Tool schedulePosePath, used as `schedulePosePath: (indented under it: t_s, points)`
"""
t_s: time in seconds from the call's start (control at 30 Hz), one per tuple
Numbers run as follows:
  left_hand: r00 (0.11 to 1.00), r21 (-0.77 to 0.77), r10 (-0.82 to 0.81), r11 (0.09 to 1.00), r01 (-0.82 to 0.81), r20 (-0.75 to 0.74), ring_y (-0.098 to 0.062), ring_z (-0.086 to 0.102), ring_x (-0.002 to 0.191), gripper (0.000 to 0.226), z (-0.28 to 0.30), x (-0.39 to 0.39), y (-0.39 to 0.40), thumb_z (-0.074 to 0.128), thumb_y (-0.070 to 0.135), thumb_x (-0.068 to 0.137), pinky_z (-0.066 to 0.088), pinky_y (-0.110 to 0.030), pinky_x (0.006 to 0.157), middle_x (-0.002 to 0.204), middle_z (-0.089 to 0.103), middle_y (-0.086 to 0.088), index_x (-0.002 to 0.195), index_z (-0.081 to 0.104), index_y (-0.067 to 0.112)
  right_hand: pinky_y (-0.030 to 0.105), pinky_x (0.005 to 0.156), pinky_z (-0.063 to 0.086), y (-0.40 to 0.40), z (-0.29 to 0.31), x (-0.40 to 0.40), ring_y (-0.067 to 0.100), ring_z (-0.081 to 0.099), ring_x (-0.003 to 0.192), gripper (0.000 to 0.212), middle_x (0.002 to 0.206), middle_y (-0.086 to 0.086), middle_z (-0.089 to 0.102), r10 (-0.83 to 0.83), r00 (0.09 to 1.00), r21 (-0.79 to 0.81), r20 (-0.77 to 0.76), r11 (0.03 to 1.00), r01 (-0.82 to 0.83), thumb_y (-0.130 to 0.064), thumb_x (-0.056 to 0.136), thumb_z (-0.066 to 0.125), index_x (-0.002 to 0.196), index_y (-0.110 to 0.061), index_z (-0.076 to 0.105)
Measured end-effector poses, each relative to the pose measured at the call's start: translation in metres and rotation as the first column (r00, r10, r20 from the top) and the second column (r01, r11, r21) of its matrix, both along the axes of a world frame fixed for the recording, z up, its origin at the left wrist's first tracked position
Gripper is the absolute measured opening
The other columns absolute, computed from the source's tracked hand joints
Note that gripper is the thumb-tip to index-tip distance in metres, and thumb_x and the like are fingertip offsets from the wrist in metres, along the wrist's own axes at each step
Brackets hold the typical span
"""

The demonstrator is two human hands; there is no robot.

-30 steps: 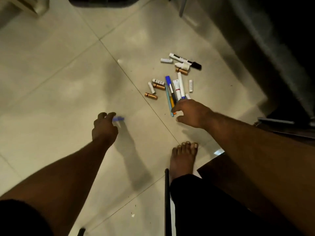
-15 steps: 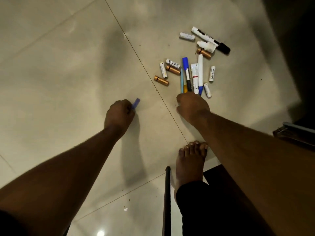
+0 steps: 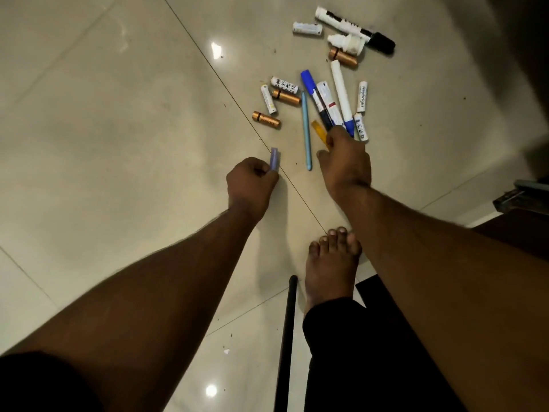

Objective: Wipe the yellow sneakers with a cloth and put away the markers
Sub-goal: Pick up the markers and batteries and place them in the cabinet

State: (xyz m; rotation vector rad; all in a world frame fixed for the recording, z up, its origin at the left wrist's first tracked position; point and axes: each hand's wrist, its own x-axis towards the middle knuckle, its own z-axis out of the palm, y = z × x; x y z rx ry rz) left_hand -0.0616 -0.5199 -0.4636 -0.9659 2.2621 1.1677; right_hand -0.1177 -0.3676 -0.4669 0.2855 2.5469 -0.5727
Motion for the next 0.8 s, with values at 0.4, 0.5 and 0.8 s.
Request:
schedulePosePath:
  t_s: [0.4,0.5,0.8]
  points:
    - [0.948,0.289,0.312,0.903,-0.317,0.067,-0.021,0.067,0.076,0.019,0.016,-0.002,0.03,0.065,0.012,0.087,0.06,-0.031,0.061,0.091,0.067,-0.014,0.101,0.061,0.0,0.034,0.077,0.049,0.02,0.007,-0.007,0.028,0.06,0.102,0.026,0.115,0.011,0.06,-0.03,1.0,0.05,-0.003,0.998,0.03,-0.025,0.089,0.062,0.111,-0.011,0.063]
    - [0.908,0.407,0.39,0.813,-0.416,0.151,-0.022,0.066,0.07,0.025,0.043,-0.009,0.037,0.073,0.004,0.082,0.058,-0.029,0.062,0.086,0.068,-0.02,0.103,0.061,-0.001,0.035,0.083,0.048,0.031,0.045,-0.013,0.03,0.058,0.103,0.028,0.119,0.011,0.053,-0.097,0.995,0.015,0.011,0.995,0.097,-0.025,0.084,0.067,0.109,-0.014,0.065]
    - [0.991,0.663,0.13,0.739,-0.122,0.038,-0.024,0.058,0.068,0.018,0.236,-0.058,0.105,0.063,-0.006,0.085,0.057,-0.029,0.063,0.08,0.063,-0.011,0.102,0.066,0.002,0.035,0.051,0.056,0.093,0.272,-0.005,0.024,0.058,0.051,0.027,0.064,0.013,0.061,-0.665,0.745,-0.512,0.049,0.624,0.591,0.006,0.072,0.069,0.066,-0.017,0.055]
